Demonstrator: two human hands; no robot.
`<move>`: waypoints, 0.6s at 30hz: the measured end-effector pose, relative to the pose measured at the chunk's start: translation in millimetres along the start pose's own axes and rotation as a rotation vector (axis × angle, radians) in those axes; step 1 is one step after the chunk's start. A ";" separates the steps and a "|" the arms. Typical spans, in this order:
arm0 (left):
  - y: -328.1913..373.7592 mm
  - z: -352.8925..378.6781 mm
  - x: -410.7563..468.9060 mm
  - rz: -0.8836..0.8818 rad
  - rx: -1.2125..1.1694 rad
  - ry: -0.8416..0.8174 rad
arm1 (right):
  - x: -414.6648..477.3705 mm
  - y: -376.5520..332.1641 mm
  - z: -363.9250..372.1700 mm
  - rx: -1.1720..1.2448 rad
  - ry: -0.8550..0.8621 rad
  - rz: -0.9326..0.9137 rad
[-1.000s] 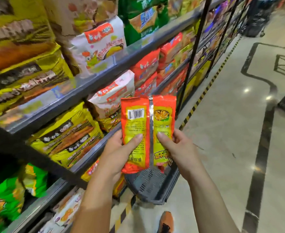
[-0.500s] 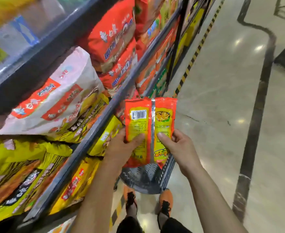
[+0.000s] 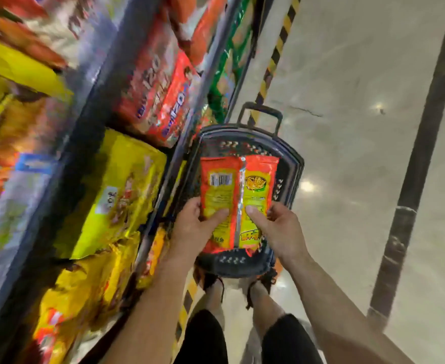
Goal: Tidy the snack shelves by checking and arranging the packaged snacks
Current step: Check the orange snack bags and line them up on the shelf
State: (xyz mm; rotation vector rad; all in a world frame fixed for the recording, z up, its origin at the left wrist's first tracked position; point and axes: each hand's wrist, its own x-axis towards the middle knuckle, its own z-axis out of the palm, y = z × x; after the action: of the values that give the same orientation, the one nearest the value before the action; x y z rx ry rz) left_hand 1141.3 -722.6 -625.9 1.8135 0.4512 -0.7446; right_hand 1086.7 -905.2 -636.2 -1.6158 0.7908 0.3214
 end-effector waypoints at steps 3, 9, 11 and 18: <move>-43.6 15.3 39.3 -0.037 0.081 -0.007 | 33.6 48.4 9.4 -0.025 -0.016 0.058; -118.1 41.8 117.8 -0.103 0.183 -0.062 | 97.4 134.3 36.3 0.044 -0.049 0.180; -145.9 45.4 145.3 -0.129 0.190 -0.078 | 120.2 163.5 51.1 0.098 -0.039 0.246; -238.4 59.1 233.5 -0.170 0.255 -0.073 | 190.7 266.0 106.3 0.083 0.009 0.391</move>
State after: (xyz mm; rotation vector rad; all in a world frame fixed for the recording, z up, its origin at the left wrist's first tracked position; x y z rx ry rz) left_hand 1147.7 -703.9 -964.2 1.9936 0.4842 -1.0208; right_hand 1076.1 -868.2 -978.2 -1.3802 1.1138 0.5508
